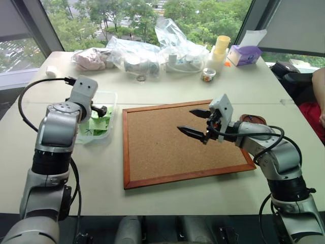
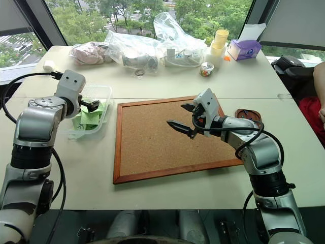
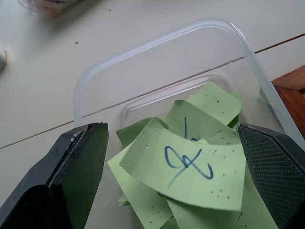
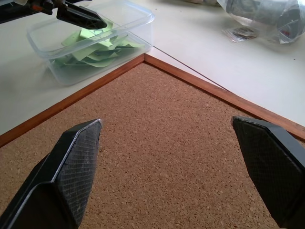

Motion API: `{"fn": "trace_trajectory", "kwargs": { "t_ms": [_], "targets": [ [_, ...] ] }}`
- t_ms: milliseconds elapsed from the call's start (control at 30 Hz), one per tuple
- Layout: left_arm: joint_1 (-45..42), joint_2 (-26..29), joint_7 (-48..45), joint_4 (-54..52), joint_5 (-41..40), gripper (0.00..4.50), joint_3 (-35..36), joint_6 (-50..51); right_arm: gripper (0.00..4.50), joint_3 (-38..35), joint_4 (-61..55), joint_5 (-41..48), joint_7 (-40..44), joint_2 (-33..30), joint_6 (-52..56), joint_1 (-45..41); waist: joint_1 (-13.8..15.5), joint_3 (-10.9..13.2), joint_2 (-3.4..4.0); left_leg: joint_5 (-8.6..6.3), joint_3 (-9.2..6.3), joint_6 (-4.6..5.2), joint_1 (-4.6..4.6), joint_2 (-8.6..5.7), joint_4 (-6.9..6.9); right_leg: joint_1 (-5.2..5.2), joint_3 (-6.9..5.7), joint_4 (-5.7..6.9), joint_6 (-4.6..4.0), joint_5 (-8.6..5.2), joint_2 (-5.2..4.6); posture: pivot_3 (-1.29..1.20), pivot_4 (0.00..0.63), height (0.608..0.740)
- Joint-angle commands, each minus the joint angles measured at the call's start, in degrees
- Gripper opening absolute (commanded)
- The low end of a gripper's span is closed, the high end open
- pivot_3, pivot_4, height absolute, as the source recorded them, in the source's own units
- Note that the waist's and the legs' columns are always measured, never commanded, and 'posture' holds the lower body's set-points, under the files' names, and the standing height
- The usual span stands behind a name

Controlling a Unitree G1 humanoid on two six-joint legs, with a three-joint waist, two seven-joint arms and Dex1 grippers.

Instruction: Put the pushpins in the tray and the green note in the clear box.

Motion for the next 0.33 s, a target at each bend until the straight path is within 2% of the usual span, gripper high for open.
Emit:
{"fn": "trace_trajectory", "kwargs": {
  "t_ms": [33, 100, 167, 267, 333],
  "targets": [
    [0.69, 2.74, -0.18, -3.39, -0.93, 4.46, 3.28, -1.97, 4.5, -4.53, -3.56, 2.16, -1.24, -0.96, 1.47, 1.16, 0.01, 0.0, 0.0, 0.0, 0.0, 0.0, 0.0, 0.0, -0.01, 0.0, 0.0, 0.0, 0.0, 0.0, 0.0, 0.0, 0.15, 0.738],
    [1.11, 4.69, -2.78, -5.8, -2.88, 4.46, 3.95, -3.74, 4.5, -7.43, -5.04, 3.71, -2.18, -1.72, 3.15, 2.44, 0.09, 0.02, -0.03, 0.0, 0.01, 0.0, 0.0, 0.0, -0.02, -0.01, 0.0, -0.01, 0.0, 0.0, -0.03, 0.0, 0.15, 0.738],
    [0.13, 4.34, -5.75, -8.26, -7.13, 4.46, 6.55, -3.94, 4.5, -11.07, -6.91, 6.16, -3.44, -2.38, 5.58, 3.76, 0.37, 0.03, -0.06, 0.0, 0.01, -0.01, -0.01, -0.01, -0.03, 0.0, 0.0, 0.0, 0.0, 0.0, -0.05, 0.0, 0.15, 0.738],
    [-1.16, 1.44, -13.1, -13.08, -17.85, 4.46, 10.58, -2.64, 4.5, -16.64, -9.55, 10.47, -4.94, -3.43, 9.54, 6.19, 0.62, 0.02, -0.08, 0.0, 0.0, 0.0, -0.02, -0.05, -0.02, 0.03, -0.04, -0.02, 0.0, 0.0, -0.12, 0.0, 0.15, 0.738],
    [1.28, 1.77, -19.86, -17.83, -24.0, 4.46, 10.01, -5.71, 4.5, -19.27, -10.81, 12.11, -5.33, -4.18, 11.21, 8.69, 0.54, 0.02, -0.08, 0.0, 0.0, 0.0, -0.02, -0.06, -0.02, 0.05, -0.04, -0.04, 0.0, 0.0, -0.12, 0.0, 0.15, 0.738]
  ]
}}
